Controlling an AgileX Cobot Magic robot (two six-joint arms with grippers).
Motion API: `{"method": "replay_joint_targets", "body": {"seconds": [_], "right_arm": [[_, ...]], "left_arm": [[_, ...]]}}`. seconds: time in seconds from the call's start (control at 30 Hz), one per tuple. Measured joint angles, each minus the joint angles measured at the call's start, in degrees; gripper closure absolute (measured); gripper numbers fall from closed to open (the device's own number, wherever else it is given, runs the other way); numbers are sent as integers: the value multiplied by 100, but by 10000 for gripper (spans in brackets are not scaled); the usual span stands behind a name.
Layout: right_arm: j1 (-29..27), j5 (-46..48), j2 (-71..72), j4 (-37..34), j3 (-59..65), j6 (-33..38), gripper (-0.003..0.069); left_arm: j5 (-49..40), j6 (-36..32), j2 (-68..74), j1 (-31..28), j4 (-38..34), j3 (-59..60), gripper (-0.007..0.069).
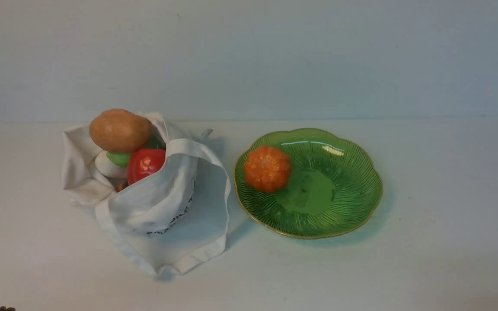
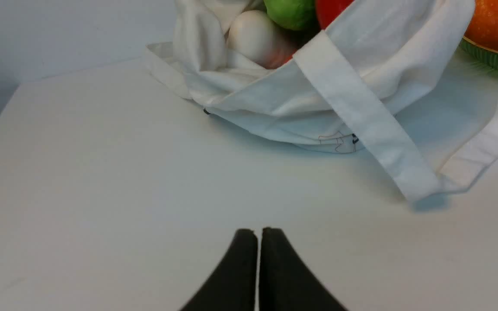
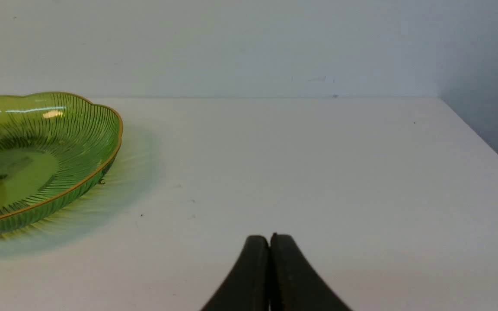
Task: Take vegetables from cloth bag on white table place on plate.
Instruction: 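Reach into the cloth bag and grasp the potato inside with the left gripper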
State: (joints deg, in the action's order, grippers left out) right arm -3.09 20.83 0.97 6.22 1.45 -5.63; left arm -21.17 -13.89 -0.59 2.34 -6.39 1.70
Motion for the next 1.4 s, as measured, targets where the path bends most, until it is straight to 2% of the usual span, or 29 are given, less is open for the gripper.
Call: {"method": "replay_joint_targets", "body": {"seconds": [0.97, 1.03, 1.17, 1.3, 1.33, 1.4], "right_arm": [[0, 0, 0, 0, 0, 0, 669], [0, 0, 0, 0, 0, 0, 669], [0, 0, 0, 0, 0, 0, 669], [0, 0, 0, 0, 0, 0, 669], [0, 0, 0, 0, 0, 0, 669], [0, 0, 0, 0, 0, 0, 669]], "left_arm": [[62, 56, 0, 0, 50, 0, 629], [200, 244, 0, 0, -201, 0, 629], [553, 1110, 0, 0, -1829, 0, 629], [867, 1298, 0, 0, -2705, 0, 629], [891, 1297, 0, 0, -2705, 0, 629], [1297, 1317, 0, 0, -3249, 0, 629]]}}
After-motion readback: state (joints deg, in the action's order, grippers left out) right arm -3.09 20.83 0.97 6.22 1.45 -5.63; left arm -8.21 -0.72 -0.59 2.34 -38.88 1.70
